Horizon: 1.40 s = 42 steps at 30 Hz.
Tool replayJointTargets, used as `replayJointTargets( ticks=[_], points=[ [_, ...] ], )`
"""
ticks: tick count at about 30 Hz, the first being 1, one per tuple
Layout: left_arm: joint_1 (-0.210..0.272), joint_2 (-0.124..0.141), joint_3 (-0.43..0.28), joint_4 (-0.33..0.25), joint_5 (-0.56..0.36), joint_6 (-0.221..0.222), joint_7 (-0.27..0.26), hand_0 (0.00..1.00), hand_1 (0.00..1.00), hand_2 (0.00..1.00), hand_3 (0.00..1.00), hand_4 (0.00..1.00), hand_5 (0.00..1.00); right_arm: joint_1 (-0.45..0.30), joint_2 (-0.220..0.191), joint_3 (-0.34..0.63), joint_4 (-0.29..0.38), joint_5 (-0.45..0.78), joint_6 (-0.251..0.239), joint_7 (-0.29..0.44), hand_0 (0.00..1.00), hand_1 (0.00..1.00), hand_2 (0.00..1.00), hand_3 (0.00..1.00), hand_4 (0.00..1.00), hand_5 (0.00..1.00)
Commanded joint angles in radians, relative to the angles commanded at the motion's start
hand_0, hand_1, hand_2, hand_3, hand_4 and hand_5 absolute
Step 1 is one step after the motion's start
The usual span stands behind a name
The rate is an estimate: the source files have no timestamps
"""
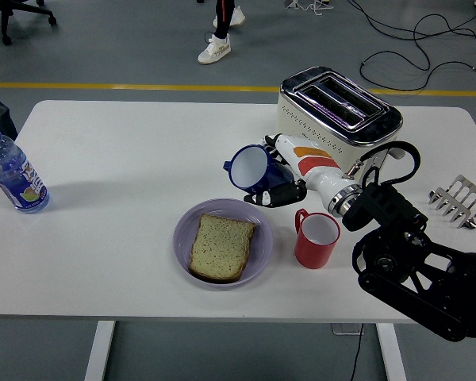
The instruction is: Pick up the cup,pour liquid into bread,place the cup on the desk
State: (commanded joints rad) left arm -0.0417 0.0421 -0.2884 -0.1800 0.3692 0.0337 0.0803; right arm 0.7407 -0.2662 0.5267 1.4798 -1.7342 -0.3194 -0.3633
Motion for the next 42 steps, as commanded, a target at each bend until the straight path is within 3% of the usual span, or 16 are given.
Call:
replayJointTargets(
  ticks=[7,14,35,36,42],
  points=[
    [0.004,0.004,-0.008,0.000,0.014,0.001,0.004,0.679,0.723,0.749,0.679,0.439,0.945,0.046,0.013,-0.069,-0.045,-0.107,-0.059,0.070,0.243,0.181,0.388,0.467,0.581,0.106],
    [0.016,0.006,0.018,0.000,-0.006,0.004,0.001,0.679,0.723,0.750,0.681,0.438,0.946,0.116,0.030,-0.162,-0.137,-0.222,-0.111,0.126,0.250,0.190,0.396,0.469,0.567,0.093],
    [0.013,0.005,0.020,0.000,-0.026,0.006,-0.003,0.679,0.721,0.749,0.679,0.432,0.941,0.301,0.048,-0.374,-0.273,-0.344,-0.188,0.120,0.297,0.270,0.448,0.490,0.539,0.047],
    [0.013,0.005,0.021,0.000,-0.028,0.006,-0.003,0.679,0.721,0.748,0.680,0.430,0.937,0.303,0.048,-0.376,-0.275,-0.347,-0.190,0.119,0.344,0.309,0.465,0.502,0.533,0.026],
    [0.008,0.004,0.018,0.000,-0.031,0.006,-0.002,0.678,0.721,0.749,0.679,0.431,0.938,0.337,0.043,-0.406,-0.301,-0.405,-0.215,0.095,0.365,0.328,0.478,0.509,0.523,0.002]
  ],
)
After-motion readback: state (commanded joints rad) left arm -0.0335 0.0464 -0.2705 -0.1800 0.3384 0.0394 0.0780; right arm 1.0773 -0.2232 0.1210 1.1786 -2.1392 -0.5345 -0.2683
